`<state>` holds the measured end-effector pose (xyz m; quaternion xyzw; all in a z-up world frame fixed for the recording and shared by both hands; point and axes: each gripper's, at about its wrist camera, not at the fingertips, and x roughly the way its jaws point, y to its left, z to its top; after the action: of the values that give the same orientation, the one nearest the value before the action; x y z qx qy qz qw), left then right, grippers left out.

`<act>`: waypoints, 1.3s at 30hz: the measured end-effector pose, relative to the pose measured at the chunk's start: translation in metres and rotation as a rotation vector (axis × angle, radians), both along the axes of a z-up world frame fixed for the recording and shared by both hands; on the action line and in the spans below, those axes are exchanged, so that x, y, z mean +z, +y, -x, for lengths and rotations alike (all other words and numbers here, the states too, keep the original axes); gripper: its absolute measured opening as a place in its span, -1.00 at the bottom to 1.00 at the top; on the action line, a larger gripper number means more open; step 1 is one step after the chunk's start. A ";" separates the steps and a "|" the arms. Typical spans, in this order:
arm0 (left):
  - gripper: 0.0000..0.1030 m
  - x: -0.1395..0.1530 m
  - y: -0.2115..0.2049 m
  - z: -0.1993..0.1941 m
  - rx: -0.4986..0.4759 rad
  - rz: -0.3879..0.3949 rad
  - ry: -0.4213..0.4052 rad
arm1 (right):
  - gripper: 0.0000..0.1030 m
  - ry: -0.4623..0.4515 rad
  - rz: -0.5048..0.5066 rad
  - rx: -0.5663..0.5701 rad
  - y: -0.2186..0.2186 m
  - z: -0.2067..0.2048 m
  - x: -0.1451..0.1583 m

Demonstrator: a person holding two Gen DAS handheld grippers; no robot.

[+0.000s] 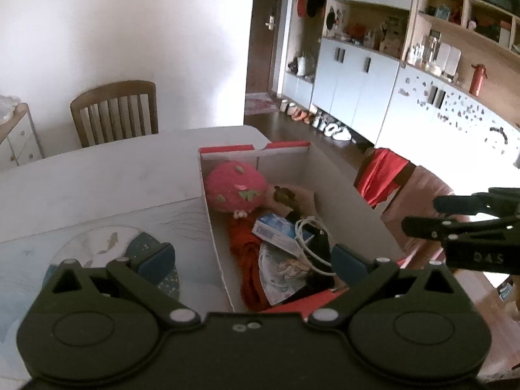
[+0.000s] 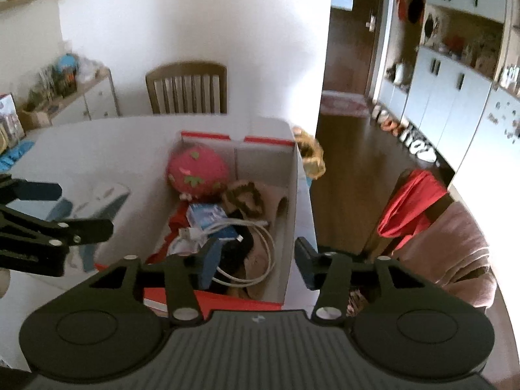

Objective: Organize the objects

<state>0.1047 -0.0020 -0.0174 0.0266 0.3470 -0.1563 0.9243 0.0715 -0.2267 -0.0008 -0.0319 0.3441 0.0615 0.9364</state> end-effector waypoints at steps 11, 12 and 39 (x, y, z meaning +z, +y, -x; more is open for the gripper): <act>0.97 0.004 0.012 0.029 0.006 0.006 -0.046 | 0.51 -0.125 -0.037 -0.001 0.012 0.049 0.011; 0.97 0.004 0.013 0.032 0.005 0.006 -0.050 | 0.56 -0.134 -0.042 0.000 0.013 0.053 0.011; 0.98 -0.003 0.025 0.054 -0.024 0.028 -0.031 | 0.88 -0.097 -0.067 -0.059 0.029 0.074 0.001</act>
<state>0.0507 0.0235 -0.0199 0.0201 0.3302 -0.1721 0.9279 -0.0027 -0.1981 0.0001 0.0064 0.2970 0.0437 0.9538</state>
